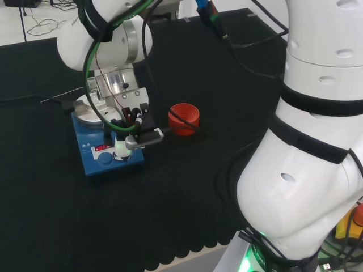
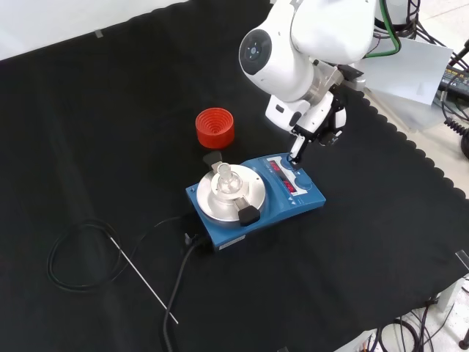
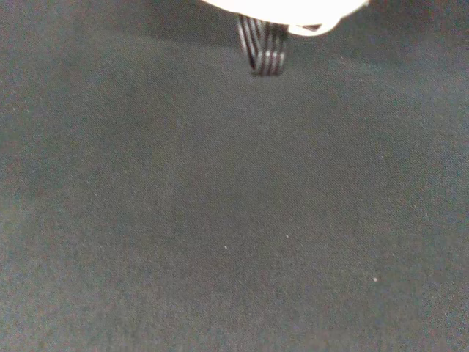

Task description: Turn on the heater.

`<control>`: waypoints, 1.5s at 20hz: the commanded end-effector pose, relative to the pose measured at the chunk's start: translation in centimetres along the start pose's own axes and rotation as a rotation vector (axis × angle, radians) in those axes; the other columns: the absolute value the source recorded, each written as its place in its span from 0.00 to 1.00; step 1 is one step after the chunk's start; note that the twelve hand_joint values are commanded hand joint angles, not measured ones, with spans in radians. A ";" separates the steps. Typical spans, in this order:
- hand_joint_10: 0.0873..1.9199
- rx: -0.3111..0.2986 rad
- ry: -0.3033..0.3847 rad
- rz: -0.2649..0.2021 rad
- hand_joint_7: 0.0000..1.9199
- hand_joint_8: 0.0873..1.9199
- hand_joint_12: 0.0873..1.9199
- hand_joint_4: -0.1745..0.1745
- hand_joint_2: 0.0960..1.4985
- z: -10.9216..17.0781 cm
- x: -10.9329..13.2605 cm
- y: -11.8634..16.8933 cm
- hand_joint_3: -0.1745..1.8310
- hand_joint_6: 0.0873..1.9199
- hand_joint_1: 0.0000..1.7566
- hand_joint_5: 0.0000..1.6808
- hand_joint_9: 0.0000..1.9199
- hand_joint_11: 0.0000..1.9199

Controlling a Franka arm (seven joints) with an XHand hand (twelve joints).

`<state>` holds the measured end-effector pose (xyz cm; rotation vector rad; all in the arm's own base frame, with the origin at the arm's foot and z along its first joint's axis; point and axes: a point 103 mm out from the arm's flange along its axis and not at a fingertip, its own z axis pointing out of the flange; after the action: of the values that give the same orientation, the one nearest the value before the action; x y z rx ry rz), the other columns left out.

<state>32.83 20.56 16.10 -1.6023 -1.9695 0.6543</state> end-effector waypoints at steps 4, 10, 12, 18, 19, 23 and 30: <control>0.86 0.028 0.006 -0.023 0.82 0.89 0.68 0.34 0.43 1.1 -0.6 0.4 0.59 0.32 0.81 0.16 0.86 0.65; 0.86 0.039 -0.005 -0.020 0.82 0.89 0.68 0.35 0.43 1.3 0.5 0.6 0.59 0.32 0.81 0.17 0.86 0.65; 0.86 0.041 -0.013 -0.014 0.82 0.89 0.68 0.35 0.43 1.3 0.8 0.7 0.59 0.32 0.81 0.17 0.86 0.65; 0.85 0.046 -0.015 -0.013 0.82 0.89 0.68 0.35 0.43 1.4 1.0 0.7 0.59 0.32 0.81 0.17 0.86 0.65; 0.85 0.048 -0.015 -0.012 0.82 0.89 0.68 0.35 0.43 1.4 1.1 0.8 0.59 0.32 0.81 0.17 0.86 0.65; 0.85 0.053 -0.012 -0.011 0.82 0.89 0.68 0.35 0.43 1.5 1.1 0.9 0.59 0.32 0.81 0.18 0.86 0.65; 0.85 0.059 -0.009 -0.010 0.82 0.89 0.68 0.35 0.43 1.7 1.1 1.1 0.60 0.32 0.81 0.18 0.86 0.65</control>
<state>32.33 21.68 14.31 -1.5541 -1.9490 0.7070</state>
